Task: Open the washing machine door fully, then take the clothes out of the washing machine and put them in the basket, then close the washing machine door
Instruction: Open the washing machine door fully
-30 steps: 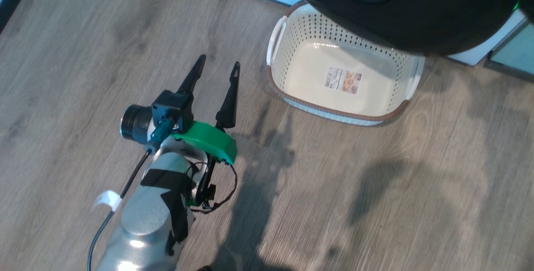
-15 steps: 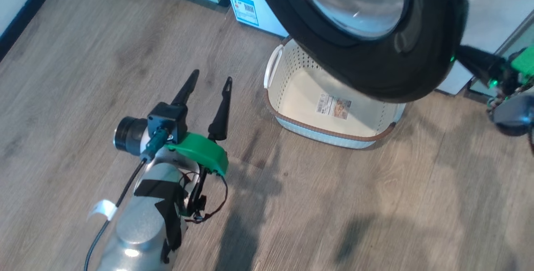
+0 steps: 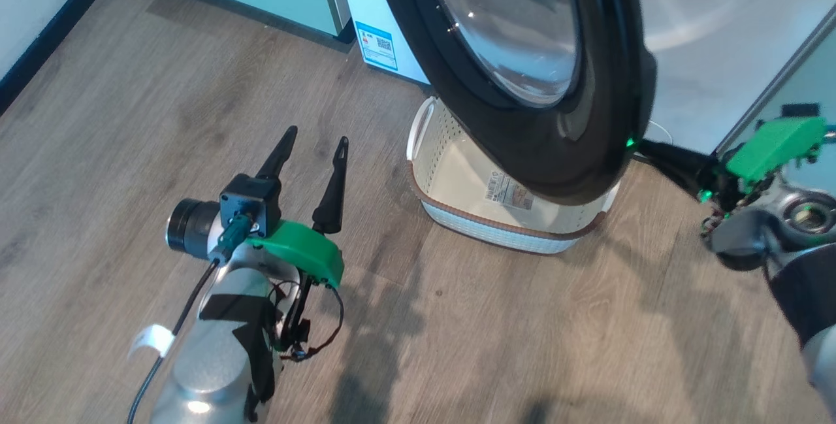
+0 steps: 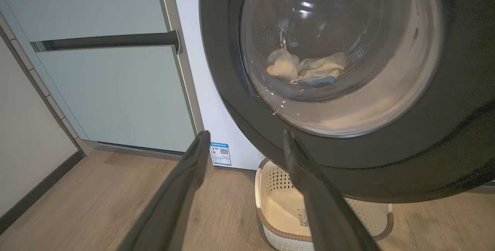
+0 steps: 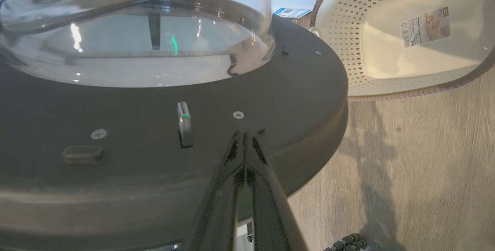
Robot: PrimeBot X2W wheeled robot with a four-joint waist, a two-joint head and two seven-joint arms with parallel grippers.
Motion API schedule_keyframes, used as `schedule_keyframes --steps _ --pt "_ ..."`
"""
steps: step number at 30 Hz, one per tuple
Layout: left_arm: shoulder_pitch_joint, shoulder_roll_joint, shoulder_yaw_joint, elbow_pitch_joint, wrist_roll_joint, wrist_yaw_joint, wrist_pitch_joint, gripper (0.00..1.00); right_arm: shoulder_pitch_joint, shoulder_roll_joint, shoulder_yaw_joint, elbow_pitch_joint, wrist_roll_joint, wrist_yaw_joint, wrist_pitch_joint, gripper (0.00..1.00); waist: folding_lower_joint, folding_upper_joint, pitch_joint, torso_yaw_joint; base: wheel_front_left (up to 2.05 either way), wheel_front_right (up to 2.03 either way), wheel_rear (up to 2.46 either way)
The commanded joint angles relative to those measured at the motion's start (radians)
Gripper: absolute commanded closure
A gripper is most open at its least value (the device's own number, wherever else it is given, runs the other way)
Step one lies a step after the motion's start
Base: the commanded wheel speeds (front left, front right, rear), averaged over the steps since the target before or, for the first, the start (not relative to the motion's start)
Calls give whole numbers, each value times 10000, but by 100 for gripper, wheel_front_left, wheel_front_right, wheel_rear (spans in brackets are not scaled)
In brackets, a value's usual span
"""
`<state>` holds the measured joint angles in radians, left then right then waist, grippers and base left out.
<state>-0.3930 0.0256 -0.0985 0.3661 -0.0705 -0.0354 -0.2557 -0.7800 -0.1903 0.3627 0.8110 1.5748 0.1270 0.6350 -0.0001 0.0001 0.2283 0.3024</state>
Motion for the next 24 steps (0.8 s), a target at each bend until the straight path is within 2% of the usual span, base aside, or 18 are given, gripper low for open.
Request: schedule_keyframes --steps 1,10,24 --pt "-136 246 393 -279 104 -41 -61 0 -28 225 138 -373 -7 37 56 100 1 -1 -27 -5 0 0 0" --pt "-27 246 427 -179 198 -143 -61 0 319 796 231 -622 102 37 -5 100 1 -1 -217 8 0 0 0" --pt "221 254 488 71 308 -335 -61 0 878 1270 602 -654 237 37 0 100 1 -1 -752 117 0 0 0"
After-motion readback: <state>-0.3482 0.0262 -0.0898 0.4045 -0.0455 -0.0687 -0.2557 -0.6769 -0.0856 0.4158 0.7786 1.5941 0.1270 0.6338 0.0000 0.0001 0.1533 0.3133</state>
